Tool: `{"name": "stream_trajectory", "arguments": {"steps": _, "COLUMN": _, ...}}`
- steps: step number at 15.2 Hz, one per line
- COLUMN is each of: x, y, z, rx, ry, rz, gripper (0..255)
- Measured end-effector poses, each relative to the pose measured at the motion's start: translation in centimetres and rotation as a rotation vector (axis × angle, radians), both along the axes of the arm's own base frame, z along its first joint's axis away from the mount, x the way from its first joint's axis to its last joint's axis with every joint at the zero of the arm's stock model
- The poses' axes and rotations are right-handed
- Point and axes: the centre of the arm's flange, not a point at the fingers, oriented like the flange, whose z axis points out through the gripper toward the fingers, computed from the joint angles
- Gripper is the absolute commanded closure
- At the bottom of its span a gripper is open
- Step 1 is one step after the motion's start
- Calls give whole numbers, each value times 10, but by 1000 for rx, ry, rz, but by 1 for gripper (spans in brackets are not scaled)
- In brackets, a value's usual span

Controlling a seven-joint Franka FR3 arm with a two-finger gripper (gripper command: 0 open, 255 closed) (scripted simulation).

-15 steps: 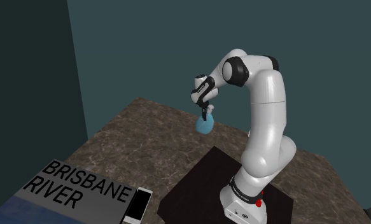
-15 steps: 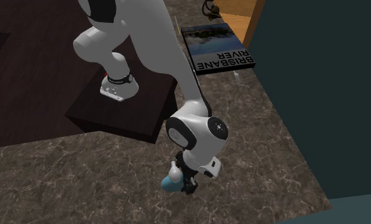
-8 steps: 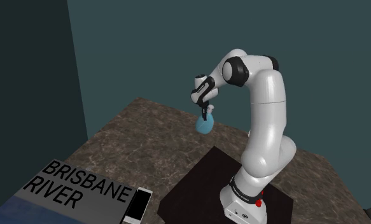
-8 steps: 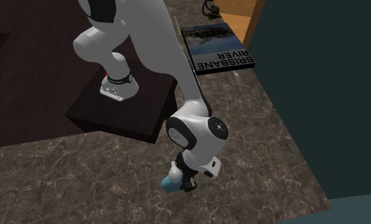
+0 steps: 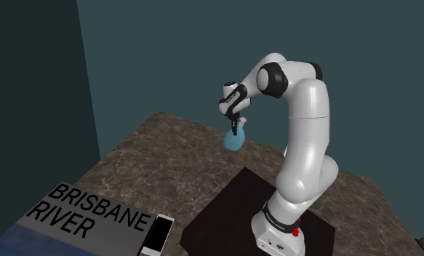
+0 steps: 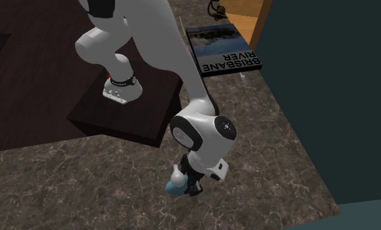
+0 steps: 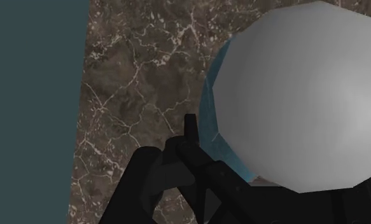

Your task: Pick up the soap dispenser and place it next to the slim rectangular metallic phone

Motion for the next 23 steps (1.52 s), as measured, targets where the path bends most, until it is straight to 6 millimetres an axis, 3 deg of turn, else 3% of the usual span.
{"name": "stream_trajectory", "arguments": {"steps": 23, "x": -1, "y": -1, "z": 121, "rx": 0, "ry": 0, "rz": 0, "gripper": 255}}
